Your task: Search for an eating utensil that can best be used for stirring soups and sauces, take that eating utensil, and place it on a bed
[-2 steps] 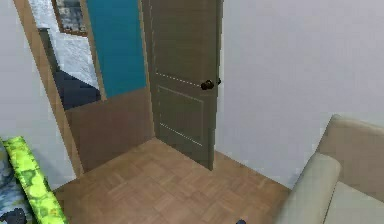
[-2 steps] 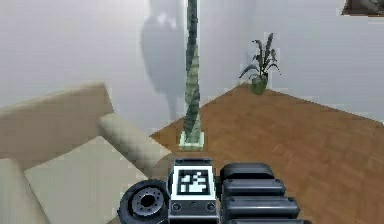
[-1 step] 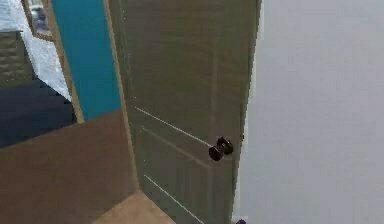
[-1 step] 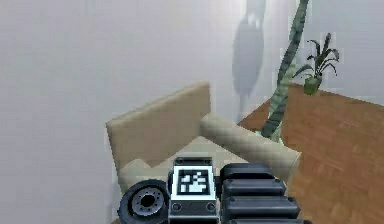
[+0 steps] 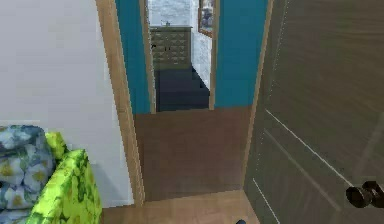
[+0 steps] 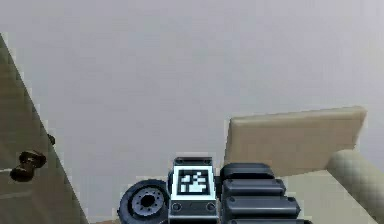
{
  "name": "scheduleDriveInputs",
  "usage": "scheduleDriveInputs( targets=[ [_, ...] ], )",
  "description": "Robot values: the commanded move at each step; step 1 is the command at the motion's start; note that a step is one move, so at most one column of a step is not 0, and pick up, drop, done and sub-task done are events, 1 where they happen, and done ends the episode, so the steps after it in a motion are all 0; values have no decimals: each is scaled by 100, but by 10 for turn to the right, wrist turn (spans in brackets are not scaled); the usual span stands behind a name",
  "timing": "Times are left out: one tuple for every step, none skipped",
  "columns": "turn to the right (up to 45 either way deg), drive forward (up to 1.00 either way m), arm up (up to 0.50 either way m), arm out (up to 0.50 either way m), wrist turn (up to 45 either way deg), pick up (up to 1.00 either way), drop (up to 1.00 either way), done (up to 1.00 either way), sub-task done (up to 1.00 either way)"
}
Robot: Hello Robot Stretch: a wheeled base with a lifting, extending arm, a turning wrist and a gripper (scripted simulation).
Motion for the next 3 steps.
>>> scheduleDriveInputs(
  targets=[
    [0,100,0,0,0,0,0,0,0],
    [-120,0,0,0,0,0,0,0,0],
    [0,25,0,0,0,0,0,0,0]
  ],
)
